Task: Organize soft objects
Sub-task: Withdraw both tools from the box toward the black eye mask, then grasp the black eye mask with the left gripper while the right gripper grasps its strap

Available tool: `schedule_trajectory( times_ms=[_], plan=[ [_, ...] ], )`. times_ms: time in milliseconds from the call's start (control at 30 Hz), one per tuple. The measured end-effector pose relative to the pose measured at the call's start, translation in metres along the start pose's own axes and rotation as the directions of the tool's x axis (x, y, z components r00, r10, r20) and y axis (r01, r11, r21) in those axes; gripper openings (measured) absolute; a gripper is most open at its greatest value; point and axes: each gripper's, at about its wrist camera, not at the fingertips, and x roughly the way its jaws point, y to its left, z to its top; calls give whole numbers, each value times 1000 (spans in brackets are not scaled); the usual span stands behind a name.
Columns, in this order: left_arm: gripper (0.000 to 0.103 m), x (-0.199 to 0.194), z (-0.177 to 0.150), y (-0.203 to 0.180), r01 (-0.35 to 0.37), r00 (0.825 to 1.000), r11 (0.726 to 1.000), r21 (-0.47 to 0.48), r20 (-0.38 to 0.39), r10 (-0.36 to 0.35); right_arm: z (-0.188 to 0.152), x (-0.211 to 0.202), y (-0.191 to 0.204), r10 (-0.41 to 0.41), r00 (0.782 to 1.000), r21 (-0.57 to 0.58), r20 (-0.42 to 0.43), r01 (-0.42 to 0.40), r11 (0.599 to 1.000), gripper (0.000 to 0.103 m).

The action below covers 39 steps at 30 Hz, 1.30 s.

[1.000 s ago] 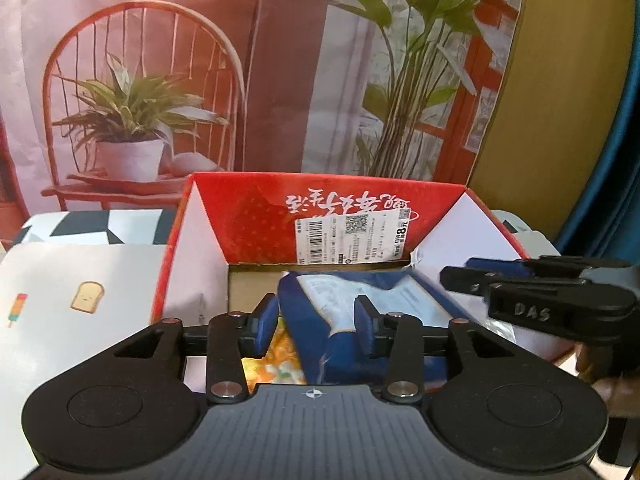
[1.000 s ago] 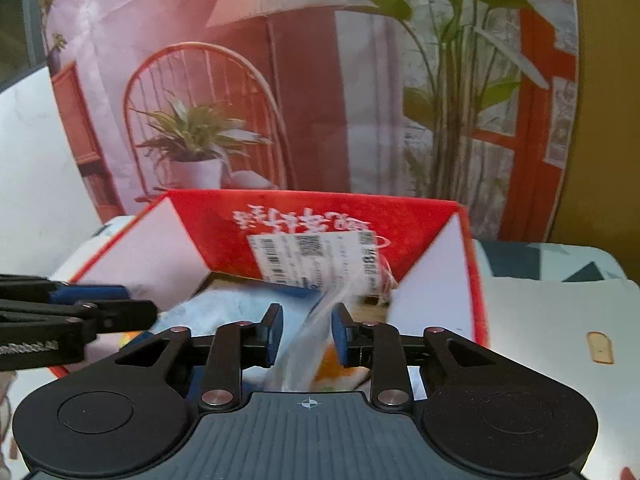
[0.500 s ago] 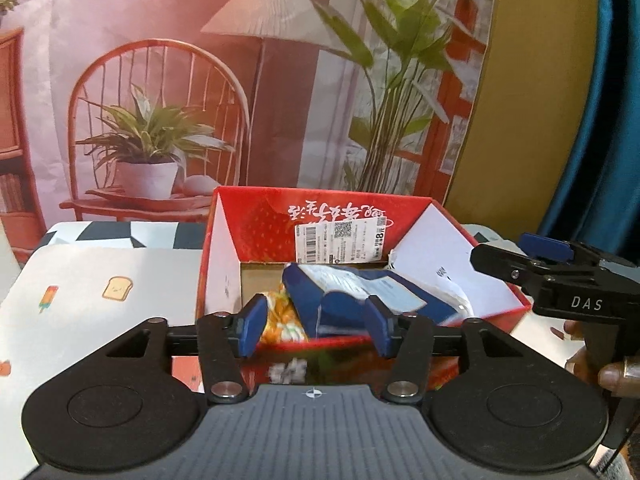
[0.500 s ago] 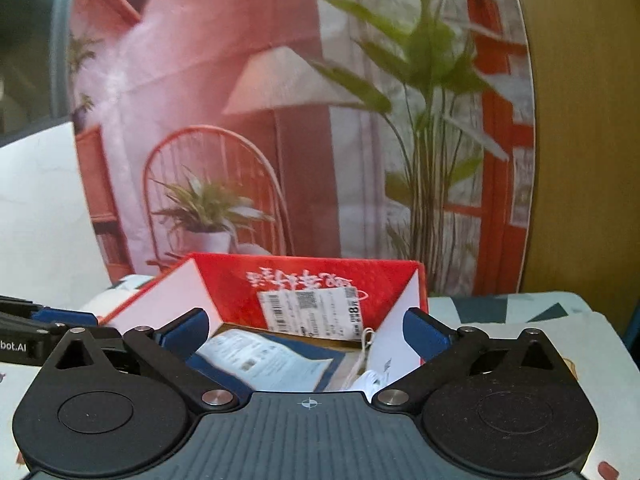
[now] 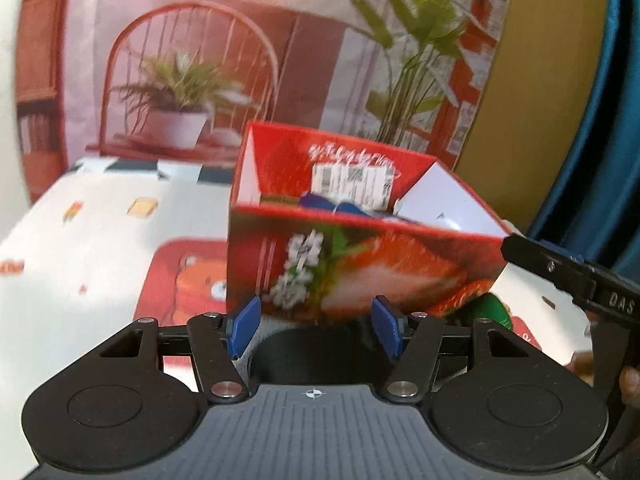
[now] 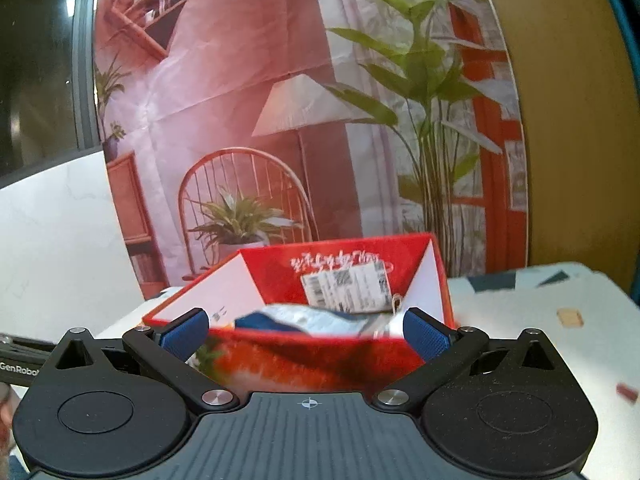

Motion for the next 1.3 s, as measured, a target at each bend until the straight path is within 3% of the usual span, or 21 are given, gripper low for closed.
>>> schedule_trajectory(
  times_ms=[233, 433, 733, 1067, 1300],
  plan=[
    [63, 10, -28, 3, -58, 998, 998, -9, -39, 58, -41, 11, 5, 9, 991, 7, -130, -8, 1000, 103],
    [55, 12, -40, 13, -81, 996, 995, -49, -42, 79, -63, 21, 9, -36, 986, -51, -165, 28, 998, 103],
    [55, 19, -52, 13, -79, 995, 995, -54, -70, 75, -85, 44, 0, -65, 972, -63, -228, 52, 997, 102],
    [55, 27, -55, 20, -54, 996, 994, -93, -79, 47, -92, 52, 8, -32, 959, -100, -281, 4, 995, 97],
    [55, 27, -57, 20, -44, 996, 995, -91, -76, 38, -92, 54, -2, -4, 953, -28, -303, -5, 1000, 97]
  ],
)
